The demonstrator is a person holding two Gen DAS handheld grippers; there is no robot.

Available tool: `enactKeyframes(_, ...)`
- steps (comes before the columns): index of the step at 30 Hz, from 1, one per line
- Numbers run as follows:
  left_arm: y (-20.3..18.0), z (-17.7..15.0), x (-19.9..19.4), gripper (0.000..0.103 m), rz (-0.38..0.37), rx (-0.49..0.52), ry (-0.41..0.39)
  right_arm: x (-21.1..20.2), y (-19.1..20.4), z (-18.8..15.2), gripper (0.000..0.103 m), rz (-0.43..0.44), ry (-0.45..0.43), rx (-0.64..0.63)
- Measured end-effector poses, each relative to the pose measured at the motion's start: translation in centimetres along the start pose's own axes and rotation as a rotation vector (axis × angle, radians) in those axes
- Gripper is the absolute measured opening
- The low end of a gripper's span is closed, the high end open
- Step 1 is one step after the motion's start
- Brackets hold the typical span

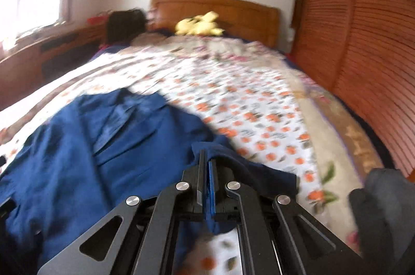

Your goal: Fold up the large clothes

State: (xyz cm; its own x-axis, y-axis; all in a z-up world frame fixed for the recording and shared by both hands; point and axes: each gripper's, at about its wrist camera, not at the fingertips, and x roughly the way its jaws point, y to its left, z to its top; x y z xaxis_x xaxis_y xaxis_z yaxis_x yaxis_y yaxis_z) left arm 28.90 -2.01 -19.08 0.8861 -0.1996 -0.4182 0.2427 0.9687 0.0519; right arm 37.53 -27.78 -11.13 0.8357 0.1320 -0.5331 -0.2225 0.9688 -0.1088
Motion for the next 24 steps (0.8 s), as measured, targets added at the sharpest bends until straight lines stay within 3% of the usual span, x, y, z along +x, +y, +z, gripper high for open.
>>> enactKeyframes(6,0.0,0.0,0.0,0.1,0.0,0.0,0.001,0.2,2.7,-2.5,0.003,0.055,0.117,-0.012)
enactKeyframes(10,0.0,0.0,0.0,0.1,-0.001,0.0,0.001,-0.1,3.0,-3.6,0.017,0.071,0.165,0.001)
enactKeyframes(16,0.2,0.1,-0.3,0.1,-0.005,-0.007,-0.006,-3.1,2.7,-3.5,0.021,0.065,0.152,0.004)
enactKeyframes(24,0.3,0.5,-1.5,0.1,-0.015,-0.007,-0.023,-4.1,-0.5,-0.7,0.035,-0.057,0.104,0.031)
